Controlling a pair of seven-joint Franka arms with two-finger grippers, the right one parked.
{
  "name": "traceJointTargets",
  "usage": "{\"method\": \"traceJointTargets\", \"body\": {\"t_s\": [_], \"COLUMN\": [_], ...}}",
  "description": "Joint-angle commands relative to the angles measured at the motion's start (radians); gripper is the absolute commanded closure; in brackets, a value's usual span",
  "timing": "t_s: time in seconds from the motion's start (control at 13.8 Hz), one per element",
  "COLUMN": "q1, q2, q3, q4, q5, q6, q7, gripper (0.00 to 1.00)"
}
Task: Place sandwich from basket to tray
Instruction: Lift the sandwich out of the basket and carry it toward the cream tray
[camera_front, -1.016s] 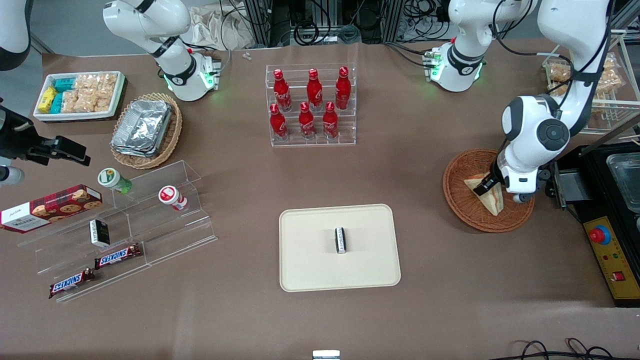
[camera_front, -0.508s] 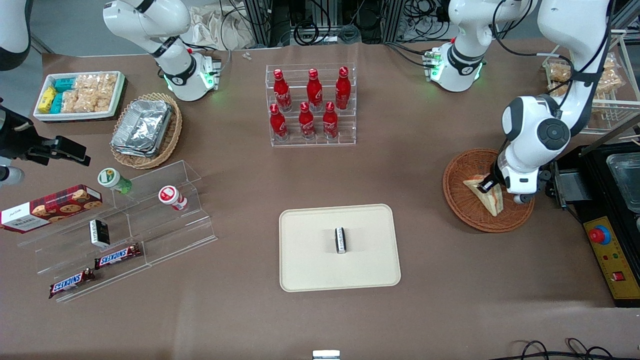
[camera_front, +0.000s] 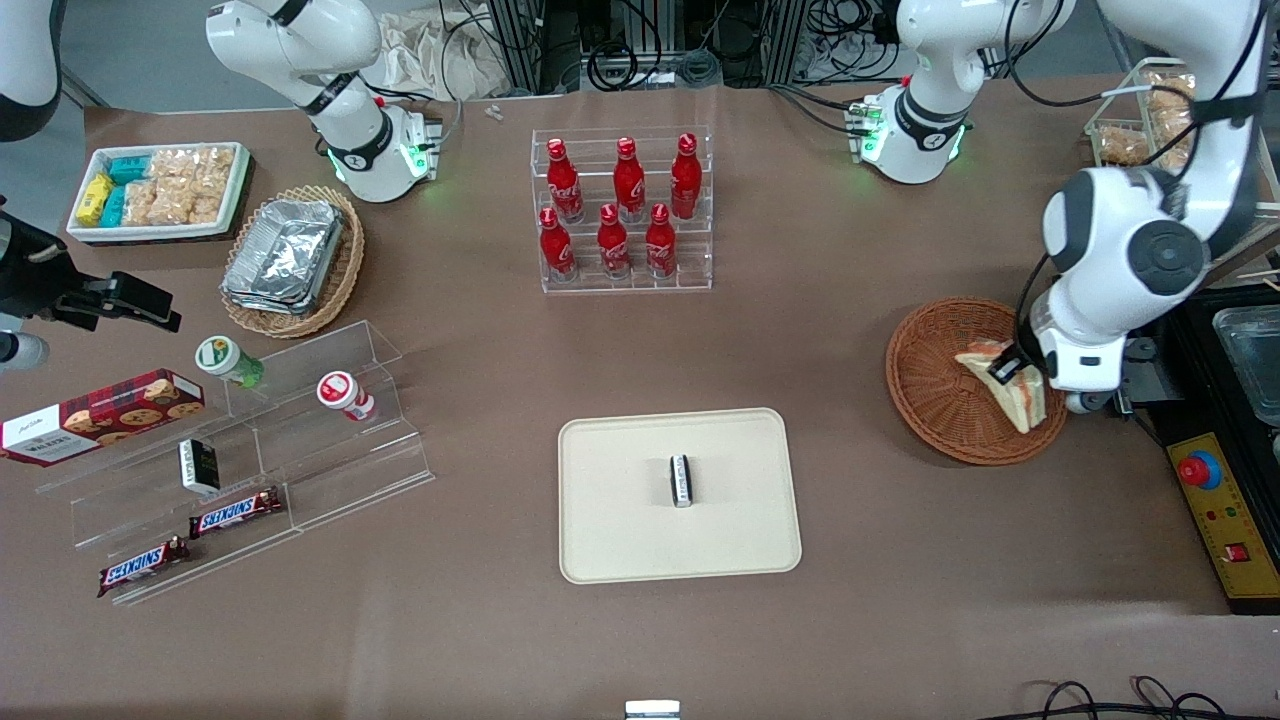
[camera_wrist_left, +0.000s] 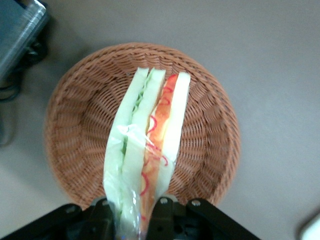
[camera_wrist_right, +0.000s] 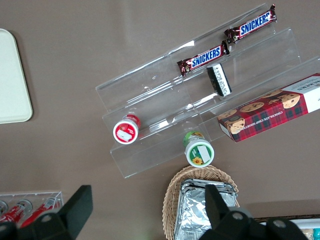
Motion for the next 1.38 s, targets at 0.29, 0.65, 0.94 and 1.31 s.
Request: {"method": "traceJointTargets", "body": {"t_s": [0.29,0.65,0.94,1.31], "q1": [-0.003,-0.026,-0.127,-0.218], "q2": [0.193,0.414,0.578,0.755], "q3": [-0.121,-0.344,-0.344,-0.343], "q4": [0.684,0.891,0.883,0.891], "q5": [-0.001,0.014,0.017,0.224], "q6": [-0.509,-0.515,-0.332,-0.160], "q7": [0.165,0.221,0.167,0.049], "gripper": [1.00,1.00,1.00,1.00]}}
